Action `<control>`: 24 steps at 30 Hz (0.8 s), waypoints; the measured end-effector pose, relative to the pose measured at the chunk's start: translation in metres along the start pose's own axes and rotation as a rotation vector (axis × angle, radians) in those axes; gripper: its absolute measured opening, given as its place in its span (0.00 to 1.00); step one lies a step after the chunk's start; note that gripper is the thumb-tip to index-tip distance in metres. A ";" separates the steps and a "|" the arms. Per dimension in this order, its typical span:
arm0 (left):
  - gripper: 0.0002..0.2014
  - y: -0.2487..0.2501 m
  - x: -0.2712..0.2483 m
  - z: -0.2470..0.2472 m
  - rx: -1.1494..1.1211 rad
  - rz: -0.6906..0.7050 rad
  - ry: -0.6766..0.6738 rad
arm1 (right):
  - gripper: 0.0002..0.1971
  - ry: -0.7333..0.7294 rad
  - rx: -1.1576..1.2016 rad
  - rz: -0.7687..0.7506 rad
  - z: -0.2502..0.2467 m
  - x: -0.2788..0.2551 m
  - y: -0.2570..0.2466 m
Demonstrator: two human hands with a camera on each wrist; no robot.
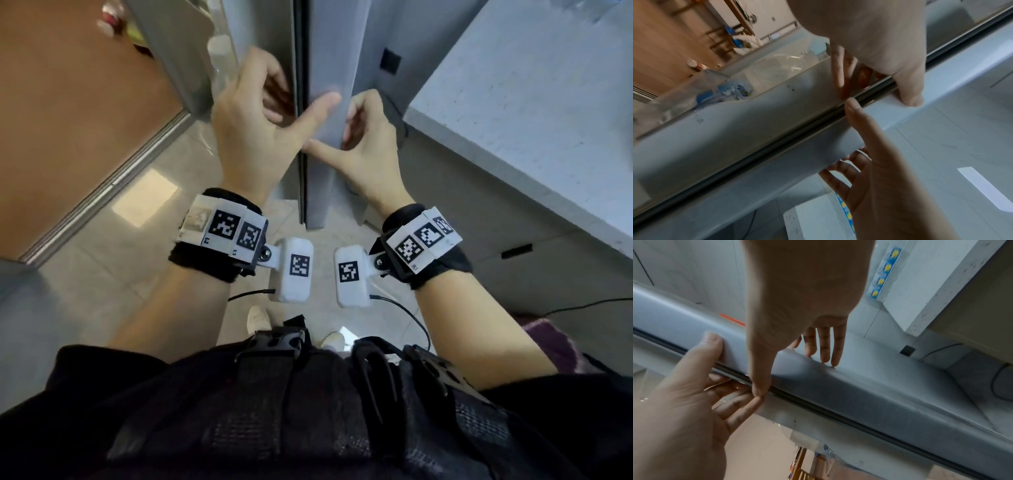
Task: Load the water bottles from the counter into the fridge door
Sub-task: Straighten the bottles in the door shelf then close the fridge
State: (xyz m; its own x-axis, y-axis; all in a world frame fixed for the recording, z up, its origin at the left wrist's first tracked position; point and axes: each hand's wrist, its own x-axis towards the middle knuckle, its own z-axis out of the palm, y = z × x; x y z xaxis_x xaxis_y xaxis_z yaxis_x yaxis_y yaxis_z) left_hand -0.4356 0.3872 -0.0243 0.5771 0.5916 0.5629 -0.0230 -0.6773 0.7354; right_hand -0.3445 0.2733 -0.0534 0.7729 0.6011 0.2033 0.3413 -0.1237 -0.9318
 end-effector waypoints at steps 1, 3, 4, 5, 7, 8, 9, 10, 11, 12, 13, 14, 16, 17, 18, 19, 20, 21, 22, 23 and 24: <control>0.30 -0.008 0.000 -0.012 0.007 -0.015 0.018 | 0.31 -0.030 -0.005 -0.013 0.012 0.003 -0.004; 0.30 -0.025 0.002 -0.036 0.029 -0.020 0.055 | 0.31 -0.072 -0.010 -0.030 0.039 0.009 -0.013; 0.29 -0.034 0.004 -0.048 0.040 -0.013 0.075 | 0.31 -0.084 -0.014 -0.037 0.053 0.013 -0.018; 0.28 -0.042 0.007 -0.060 0.053 -0.007 0.093 | 0.31 -0.090 -0.013 -0.038 0.067 0.016 -0.022; 0.26 -0.063 0.015 -0.085 0.083 -0.004 0.126 | 0.30 -0.094 -0.009 -0.039 0.098 0.023 -0.031; 0.25 -0.071 0.018 -0.093 0.095 -0.004 0.139 | 0.29 -0.098 -0.009 -0.042 0.109 0.026 -0.034; 0.25 -0.083 0.022 -0.105 0.101 -0.008 0.154 | 0.28 -0.105 -0.011 -0.046 0.125 0.031 -0.038; 0.25 -0.094 0.028 -0.116 0.101 -0.017 0.172 | 0.27 -0.116 -0.010 -0.049 0.140 0.036 -0.042; 0.25 -0.106 0.033 -0.127 0.104 -0.025 0.195 | 0.26 -0.128 -0.007 -0.052 0.155 0.042 -0.046; 0.25 -0.117 0.037 -0.135 0.113 -0.038 0.217 | 0.25 -0.144 -0.003 -0.056 0.169 0.048 -0.050; 0.24 -0.127 0.042 -0.144 0.123 -0.052 0.242 | 0.23 -0.159 0.001 -0.062 0.182 0.055 -0.055; 0.24 -0.137 0.048 -0.152 0.132 -0.065 0.273 | 0.21 -0.174 0.003 -0.068 0.194 0.063 -0.059; 0.26 -0.156 0.059 -0.163 0.144 -0.087 0.318 | 0.19 -0.203 0.011 -0.078 0.216 0.081 -0.066; 0.28 -0.166 0.066 -0.167 0.165 -0.096 0.323 | 0.17 -0.223 0.017 -0.084 0.226 0.091 -0.068; 0.30 -0.176 0.072 -0.171 0.195 -0.113 0.320 | 0.16 -0.247 0.019 -0.093 0.237 0.102 -0.070; 0.30 -0.187 0.080 -0.175 0.223 -0.136 0.313 | 0.14 -0.271 0.015 -0.103 0.249 0.113 -0.071; 0.30 -0.199 0.088 -0.178 0.236 -0.163 0.305 | 0.12 -0.291 0.011 -0.108 0.260 0.125 -0.071; 0.30 -0.209 0.097 -0.181 0.242 -0.183 0.298 | 0.10 -0.308 0.007 -0.111 0.271 0.138 -0.070; 0.30 -0.219 0.107 -0.185 0.250 -0.197 0.300 | 0.09 -0.321 0.004 -0.114 0.281 0.151 -0.069; 0.30 -0.229 0.117 -0.188 0.257 -0.211 0.307 | 0.08 -0.333 0.004 -0.115 0.291 0.164 -0.067; 0.30 -0.239 0.128 -0.191 0.266 -0.220 0.319 | 0.07 -0.348 0.010 -0.116 0.300 0.177 -0.066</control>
State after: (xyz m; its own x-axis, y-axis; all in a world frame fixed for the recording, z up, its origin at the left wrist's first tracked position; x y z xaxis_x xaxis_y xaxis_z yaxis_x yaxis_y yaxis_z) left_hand -0.5123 0.7090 -0.0560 0.2640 0.8104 0.5230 0.3060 -0.5846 0.7514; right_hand -0.3908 0.6253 -0.0463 0.5007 0.8434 0.1951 0.4096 -0.0323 -0.9117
